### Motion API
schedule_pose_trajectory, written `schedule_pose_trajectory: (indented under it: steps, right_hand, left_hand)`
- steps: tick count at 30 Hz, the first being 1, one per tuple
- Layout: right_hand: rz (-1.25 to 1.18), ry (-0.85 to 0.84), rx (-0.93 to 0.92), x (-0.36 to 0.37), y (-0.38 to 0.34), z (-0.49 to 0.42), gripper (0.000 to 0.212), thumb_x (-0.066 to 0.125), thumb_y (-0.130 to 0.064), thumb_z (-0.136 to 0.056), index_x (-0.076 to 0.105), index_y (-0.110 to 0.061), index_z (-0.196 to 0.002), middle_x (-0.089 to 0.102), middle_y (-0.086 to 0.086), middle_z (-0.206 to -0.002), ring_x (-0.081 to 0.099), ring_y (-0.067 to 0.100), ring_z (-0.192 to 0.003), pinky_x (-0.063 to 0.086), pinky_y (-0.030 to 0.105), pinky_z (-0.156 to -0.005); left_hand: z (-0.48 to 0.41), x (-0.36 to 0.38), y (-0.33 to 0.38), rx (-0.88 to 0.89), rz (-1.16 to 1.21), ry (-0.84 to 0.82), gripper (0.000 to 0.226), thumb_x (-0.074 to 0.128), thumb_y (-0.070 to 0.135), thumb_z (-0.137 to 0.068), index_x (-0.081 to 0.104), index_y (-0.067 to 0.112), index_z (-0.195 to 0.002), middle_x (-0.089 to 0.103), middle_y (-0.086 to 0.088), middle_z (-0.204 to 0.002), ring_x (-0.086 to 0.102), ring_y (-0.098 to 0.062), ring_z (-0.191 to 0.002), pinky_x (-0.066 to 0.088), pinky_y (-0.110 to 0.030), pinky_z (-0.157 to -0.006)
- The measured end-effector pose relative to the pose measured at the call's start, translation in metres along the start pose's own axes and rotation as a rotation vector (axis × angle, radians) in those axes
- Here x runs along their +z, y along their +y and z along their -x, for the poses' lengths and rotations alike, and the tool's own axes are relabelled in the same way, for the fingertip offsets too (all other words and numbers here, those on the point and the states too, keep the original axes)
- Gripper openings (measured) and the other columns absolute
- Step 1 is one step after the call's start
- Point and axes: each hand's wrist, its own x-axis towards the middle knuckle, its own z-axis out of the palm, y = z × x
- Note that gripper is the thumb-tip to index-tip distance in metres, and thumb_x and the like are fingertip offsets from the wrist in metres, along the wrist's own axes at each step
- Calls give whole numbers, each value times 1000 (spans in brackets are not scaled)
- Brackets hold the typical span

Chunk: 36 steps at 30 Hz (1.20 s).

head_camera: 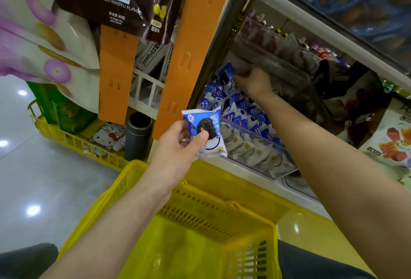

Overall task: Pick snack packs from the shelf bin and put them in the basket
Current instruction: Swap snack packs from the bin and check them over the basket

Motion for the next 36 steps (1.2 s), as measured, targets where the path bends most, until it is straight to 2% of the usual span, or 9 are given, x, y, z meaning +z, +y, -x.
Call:
schedule_pose_trajectory:
  steps: [8, 13, 18, 21, 24, 28, 31, 34, 36]
  right_hand:
    - [-346, 329, -22, -65, 0, 75, 15, 64, -22, -86, 70, -13, -97, 66, -4, -88, 60, 3, -79, 50, 18, -77]
    - [-545, 89, 75, -69, 6, 155, 2, 65, -24, -85, 67, -24, -86, 68, -4, -81, 61, 0, -68, 48, 10, -55]
    - [-648, -89, 169, -46, 15, 212, 3, 67, -20, -84, 68, -24, -83, 65, -4, -76, 57, -2, -64, 46, 11, -55]
    - [-715, -96, 222, -33, 15, 227, 4, 66, -15, -84, 66, -18, -84, 66, 4, -80, 57, 3, -67, 49, 17, -60]
    - [-721, -126, 233, -25, 11, 236, 4, 63, -11, -85, 64, -15, -86, 65, 11, -86, 58, 12, -75, 49, 24, -65]
    - [-703, -163, 134, -28, 7, 240, 14, 46, -13, -96, 59, -17, -99, 66, -1, -89, 62, 2, -73, 51, 15, -66]
    - [-564, -195, 33, -32, 3, 238, 23, 46, -26, -95, 58, -21, -114, 64, -11, -103, 62, -3, -90, 51, 17, -79]
    - [-446, -216, 11, -33, -6, 234, 28, 62, -24, -86, 62, -19, -113, 63, 2, -112, 62, 10, -100, 51, 32, -90]
    - [-452, -203, 10, -34, -12, 230, 30, 67, -21, -83, 62, -16, -111, 65, 2, -111, 62, 13, -100, 51, 35, -91]
  left_hand:
    - [15, 9, 6, 20, 98, -95, 18, 58, 27, -86, 56, 30, -104, 68, 10, -100, 64, 0, -92, 51, -20, -80]
    - [27, 16, 3, 3, 245, -198, 43, 56, 34, -75, 57, 17, -115, 64, 3, -94, 55, -11, -89, 45, -31, -85]
    - [34, 22, -7, -26, 353, -217, 12, 54, 35, -75, 60, 25, -80, 59, 11, -73, 54, -11, -86, 41, -26, -78]
    - [37, 24, -16, -55, 408, -255, 9, 53, 31, -79, 58, 25, -84, 61, 5, -81, 56, -24, -99, 50, -35, -82]
    - [39, 24, -21, -70, 424, -310, 26, 52, 32, -82, 55, 22, -106, 70, 2, -93, 65, -18, -90, 52, -39, -79]
    - [39, 21, -22, -144, 403, -308, 50, 59, 36, -77, 44, 33, -125, 70, -3, -106, 69, -19, -90, 56, -35, -69]
    - [38, 23, -23, -169, 348, -312, 54, 64, 34, -73, 48, 25, -123, 69, -6, -110, 68, -17, -96, 54, -30, -72]
    - [37, 24, -23, -151, 314, -326, 43, 64, 34, -71, 60, 15, -109, 71, -4, -105, 68, -15, -97, 54, -22, -71]
    - [34, 22, -20, -131, 266, -307, 50, 68, 39, -67, 60, 16, -111, 71, -3, -107, 66, -18, -103, 54, -29, -84]
